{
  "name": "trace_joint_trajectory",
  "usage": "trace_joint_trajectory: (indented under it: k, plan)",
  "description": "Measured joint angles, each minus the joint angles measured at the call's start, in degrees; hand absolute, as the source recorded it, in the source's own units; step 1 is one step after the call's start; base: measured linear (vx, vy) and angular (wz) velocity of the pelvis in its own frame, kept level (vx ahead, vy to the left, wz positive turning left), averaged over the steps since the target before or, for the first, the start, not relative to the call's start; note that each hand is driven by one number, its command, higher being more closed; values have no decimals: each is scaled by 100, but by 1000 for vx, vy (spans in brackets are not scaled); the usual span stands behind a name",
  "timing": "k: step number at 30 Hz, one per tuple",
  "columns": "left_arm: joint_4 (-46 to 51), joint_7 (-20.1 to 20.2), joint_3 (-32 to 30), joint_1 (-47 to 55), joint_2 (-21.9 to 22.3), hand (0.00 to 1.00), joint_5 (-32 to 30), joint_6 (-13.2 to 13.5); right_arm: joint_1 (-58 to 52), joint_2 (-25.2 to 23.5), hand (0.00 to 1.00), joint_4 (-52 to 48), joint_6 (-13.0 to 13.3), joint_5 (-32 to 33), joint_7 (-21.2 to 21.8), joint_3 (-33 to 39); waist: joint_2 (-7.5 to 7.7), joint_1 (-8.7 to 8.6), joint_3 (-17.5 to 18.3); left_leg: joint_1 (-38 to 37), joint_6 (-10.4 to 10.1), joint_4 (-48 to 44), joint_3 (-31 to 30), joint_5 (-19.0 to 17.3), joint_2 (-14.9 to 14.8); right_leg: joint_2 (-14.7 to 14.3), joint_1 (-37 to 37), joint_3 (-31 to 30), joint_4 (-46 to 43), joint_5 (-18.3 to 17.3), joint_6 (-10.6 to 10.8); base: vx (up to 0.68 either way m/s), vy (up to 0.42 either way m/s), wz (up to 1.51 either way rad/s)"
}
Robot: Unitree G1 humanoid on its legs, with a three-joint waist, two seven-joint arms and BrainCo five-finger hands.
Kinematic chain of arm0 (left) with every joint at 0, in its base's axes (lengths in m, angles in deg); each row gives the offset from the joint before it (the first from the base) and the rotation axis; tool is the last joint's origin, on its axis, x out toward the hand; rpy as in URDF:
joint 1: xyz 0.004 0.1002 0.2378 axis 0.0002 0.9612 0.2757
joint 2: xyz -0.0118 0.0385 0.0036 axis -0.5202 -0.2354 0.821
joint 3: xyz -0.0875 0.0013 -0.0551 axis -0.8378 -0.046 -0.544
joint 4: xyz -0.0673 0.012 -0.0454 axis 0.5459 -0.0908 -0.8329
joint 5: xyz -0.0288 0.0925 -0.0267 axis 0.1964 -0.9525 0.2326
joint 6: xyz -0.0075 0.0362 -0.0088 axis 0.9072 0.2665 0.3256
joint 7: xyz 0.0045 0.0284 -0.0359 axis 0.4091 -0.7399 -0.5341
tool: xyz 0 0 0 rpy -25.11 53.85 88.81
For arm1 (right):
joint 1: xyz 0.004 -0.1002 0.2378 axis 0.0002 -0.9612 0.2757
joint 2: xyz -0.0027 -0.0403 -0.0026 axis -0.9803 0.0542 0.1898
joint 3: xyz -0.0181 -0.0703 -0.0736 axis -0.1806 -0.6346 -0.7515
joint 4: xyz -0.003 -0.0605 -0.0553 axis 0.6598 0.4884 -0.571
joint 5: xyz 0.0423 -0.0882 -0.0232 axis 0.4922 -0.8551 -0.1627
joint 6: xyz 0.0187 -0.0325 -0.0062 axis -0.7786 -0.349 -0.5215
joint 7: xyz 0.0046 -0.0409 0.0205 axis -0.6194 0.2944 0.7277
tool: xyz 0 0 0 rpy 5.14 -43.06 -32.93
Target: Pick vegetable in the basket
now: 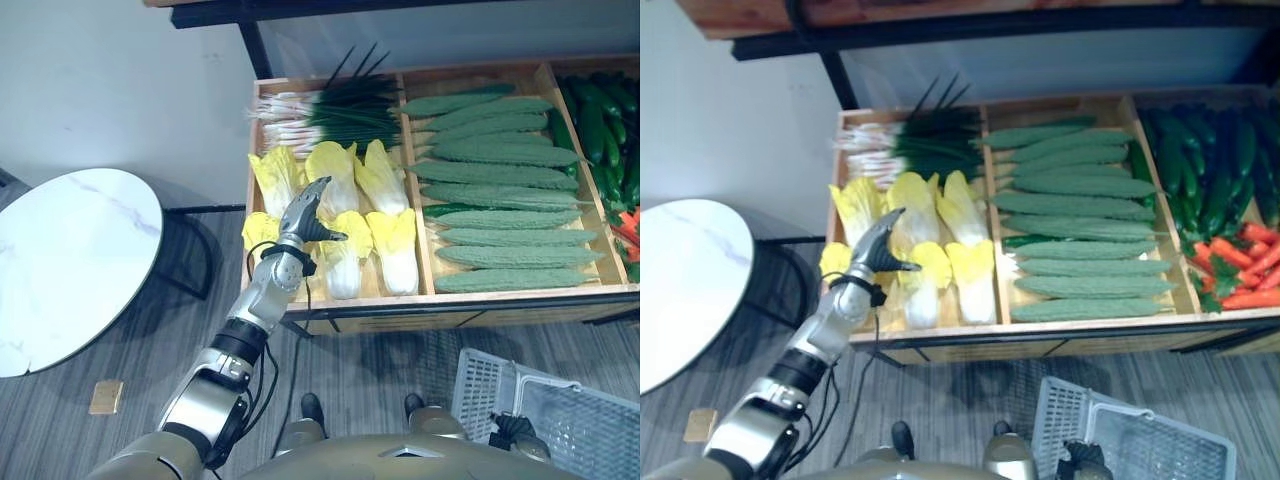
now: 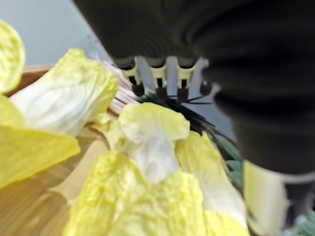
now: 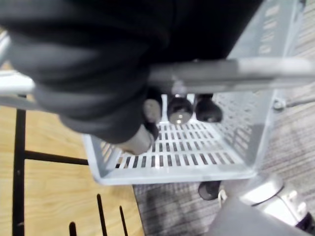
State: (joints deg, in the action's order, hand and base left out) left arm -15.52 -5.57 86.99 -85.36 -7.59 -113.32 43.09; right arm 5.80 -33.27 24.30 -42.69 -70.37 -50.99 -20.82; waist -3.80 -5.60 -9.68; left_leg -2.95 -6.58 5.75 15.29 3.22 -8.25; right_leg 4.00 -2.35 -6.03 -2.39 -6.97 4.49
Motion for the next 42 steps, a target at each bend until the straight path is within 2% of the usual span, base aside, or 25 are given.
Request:
trace_joint_trajectory:
  k: [4, 7, 10, 16, 17, 21, 24, 34, 38, 42]
  plan:
    - [-253, 37, 0, -175, 18, 0, -80, -91, 102, -6, 100, 4, -9, 6, -11, 102, -21, -25, -146, 1, -61, -1, 17, 40, -9, -2, 18, 4, -14, 0, 0, 15, -5, -2]
    - [-564, 75, -1, -228, 39, 0, -139, -161, 178, -7, 100, -3, 0, 6, -27, 125, -110, -31, -254, 38, -62, 0, 110, 40, -48, -35, 120, -31, -67, 0, 0, -23, -14, -11]
    - [-949, 66, -1, -338, 70, 0, -527, -237, 301, -11, 100, 1, 5, 6, -77, 201, -157, -53, -315, 127, -84, 0, 157, 55, -95, -93, 290, -88, -164, 0, 0, -24, -22, -11]
    - [-1593, -70, 5, -712, 73, 0, -754, -244, 376, 41, 100, 2, 7, 10, -131, 248, -230, -124, -410, 203, -99, 0, 171, 67, -104, -101, 443, -94, -224, 0, 1, -28, -6, -2]
    - [-1653, -111, 0, -794, 63, 100, -754, -242, 432, 45, 100, 6, 20, 10, -155, 248, -242, -118, -490, 231, -98, 1, 191, 80, -102, -101, 501, -107, -269, 0, 1, -39, -2, -4]
    - [-1664, -317, -2, -917, 55, 100, -756, -208, 589, 74, 100, 12, 58, 8, -226, 249, -277, -106, -566, 409, -72, 1, 258, 105, -88, -99, 753, -160, -324, 14, 20, -39, -3, -7]
    - [-1758, -333, 2, -1083, 57, 100, -756, -115, 614, 84, 100, 12, 67, 9, -236, 245, -241, -83, -617, 411, -70, 3, 327, 102, -68, -91, 803, -242, -343, 22, 33, 3, 5, -12]
    - [-1744, -340, 113, -1298, 65, 100, -738, 124, 701, 91, 100, 34, 75, 9, -251, 251, -257, -121, -691, 431, -45, -1, 313, 120, -71, -86, 679, -242, -144, 173, 51, 15, -2, 0]
    - [-1598, -246, 270, -1297, -31, 100, -703, 47, 617, 70, 100, 18, 69, 10, -244, 275, -247, -140, -688, 281, -44, -1, 231, 121, -77, -75, 453, -130, -89, 173, 52, 22, -6, 12]
    - [-900, -37, 358, -1092, -353, 100, -645, -32, 488, 75, 100, -19, 69, 43, -236, 266, -215, -116, -677, 187, -28, -1, 128, 137, -84, -72, 293, -10, -68, 173, 52, -5, -4, 12]
